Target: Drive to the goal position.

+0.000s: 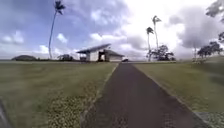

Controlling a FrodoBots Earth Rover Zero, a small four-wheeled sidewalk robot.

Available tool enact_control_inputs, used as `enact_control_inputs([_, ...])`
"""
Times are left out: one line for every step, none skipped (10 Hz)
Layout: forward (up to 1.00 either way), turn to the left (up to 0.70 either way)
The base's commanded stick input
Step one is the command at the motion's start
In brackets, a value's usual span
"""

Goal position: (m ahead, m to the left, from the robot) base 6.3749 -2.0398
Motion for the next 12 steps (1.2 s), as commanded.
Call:
enact_control_inputs([0.85,-0.33])
enact_control_inputs([0.85,-0.10])
enact_control_inputs([0.85,0.00])
enact_control_inputs([0.85,0.00])
enact_control_inputs([0.85,0.00])
enact_control_inputs([0.85,0.00])
enact_control_inputs([0.85,0.00])
enact_control_inputs([0.85,0.00])
enact_control_inputs([0.85,0.00])
enact_control_inputs([0.85,0.00])
enact_control_inputs([0.85,0.00])
enact_control_inputs([0.85,0.00])
